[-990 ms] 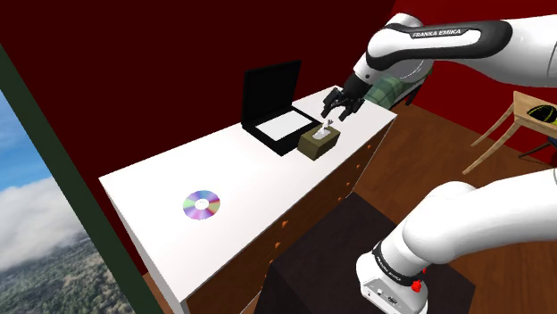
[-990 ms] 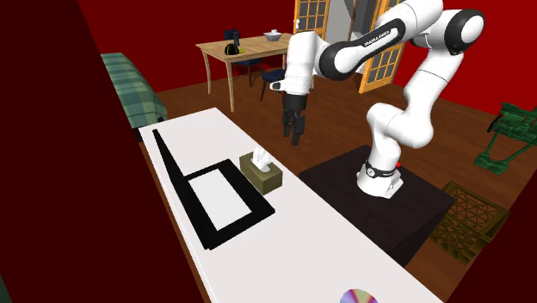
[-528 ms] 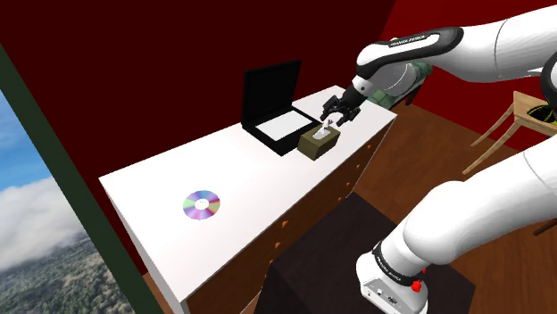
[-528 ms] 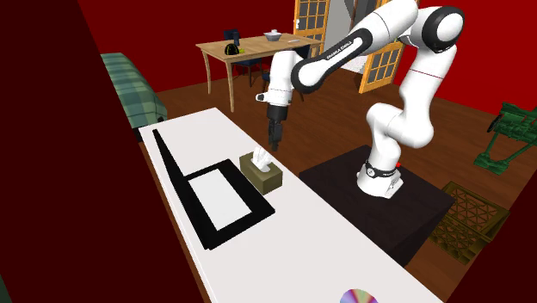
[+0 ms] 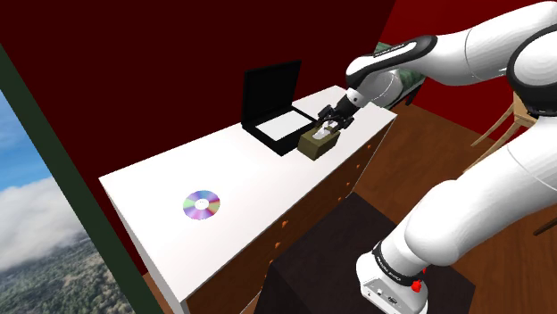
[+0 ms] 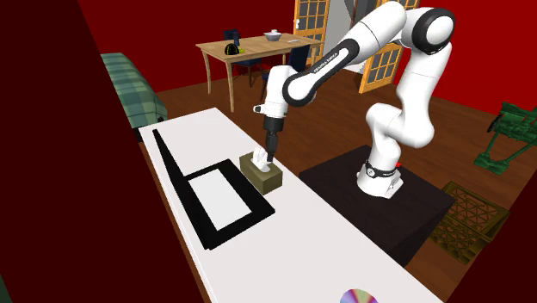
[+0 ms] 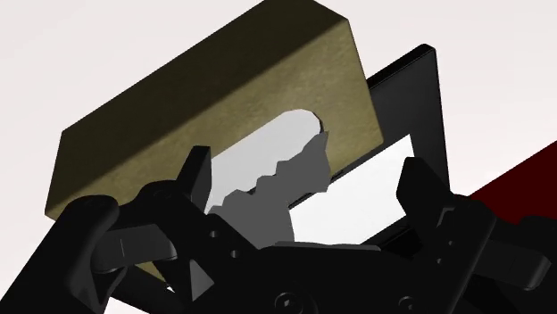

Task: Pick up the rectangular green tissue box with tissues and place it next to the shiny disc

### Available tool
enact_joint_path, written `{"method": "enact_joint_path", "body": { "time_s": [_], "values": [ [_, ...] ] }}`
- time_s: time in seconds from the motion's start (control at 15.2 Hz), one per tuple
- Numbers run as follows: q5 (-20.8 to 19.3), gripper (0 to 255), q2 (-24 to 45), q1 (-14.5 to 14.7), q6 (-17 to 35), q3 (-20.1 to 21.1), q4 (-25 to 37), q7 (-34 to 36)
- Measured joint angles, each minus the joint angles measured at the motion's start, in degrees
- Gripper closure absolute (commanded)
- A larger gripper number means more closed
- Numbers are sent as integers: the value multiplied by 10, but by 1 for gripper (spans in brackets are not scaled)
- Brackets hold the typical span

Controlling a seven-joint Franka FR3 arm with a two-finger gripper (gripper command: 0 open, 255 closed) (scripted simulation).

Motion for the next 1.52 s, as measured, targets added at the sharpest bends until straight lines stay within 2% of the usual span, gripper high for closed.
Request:
{"method": "enact_joint_path", "body": {
  "time_s": [0.46,0.53,1.19,1.52],
  "values": [
    [13,0,11,5,11,1,-1,-7],
    [13,255,11,5,11,1,-1,-7],
    [13,255,10,5,10,1,0,-7],
    [-14,255,-11,-1,-12,7,7,21]
  ]
}}
